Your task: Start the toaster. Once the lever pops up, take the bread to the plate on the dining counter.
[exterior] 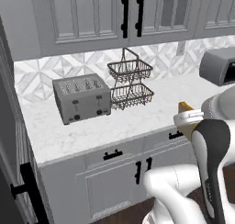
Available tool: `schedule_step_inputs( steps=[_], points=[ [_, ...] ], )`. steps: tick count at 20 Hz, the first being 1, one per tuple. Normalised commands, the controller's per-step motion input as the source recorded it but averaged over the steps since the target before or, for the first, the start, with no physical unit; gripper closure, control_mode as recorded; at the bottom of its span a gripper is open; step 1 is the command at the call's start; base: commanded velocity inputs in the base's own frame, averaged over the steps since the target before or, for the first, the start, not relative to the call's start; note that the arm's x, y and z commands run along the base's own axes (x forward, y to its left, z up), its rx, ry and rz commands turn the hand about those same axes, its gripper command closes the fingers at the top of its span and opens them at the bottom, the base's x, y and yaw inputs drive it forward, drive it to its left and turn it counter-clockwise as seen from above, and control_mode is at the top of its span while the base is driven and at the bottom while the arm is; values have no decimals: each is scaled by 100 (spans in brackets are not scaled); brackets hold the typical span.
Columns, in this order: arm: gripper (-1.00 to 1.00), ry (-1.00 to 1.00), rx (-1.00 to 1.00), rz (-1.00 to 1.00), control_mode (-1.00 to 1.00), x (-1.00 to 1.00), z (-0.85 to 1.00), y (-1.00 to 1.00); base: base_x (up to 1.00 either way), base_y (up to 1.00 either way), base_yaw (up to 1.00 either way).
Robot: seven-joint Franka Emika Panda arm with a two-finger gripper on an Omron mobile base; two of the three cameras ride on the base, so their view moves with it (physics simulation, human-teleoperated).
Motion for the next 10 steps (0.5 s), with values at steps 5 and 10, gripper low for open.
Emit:
schedule_step_inputs(
  steps=[5,10],
  points=[
    [100,0,0,0,100,0,0,0,-7,-1,-97],
    [100,0,0,0,100,0,0,0,-4,-3,-95]
  ],
)
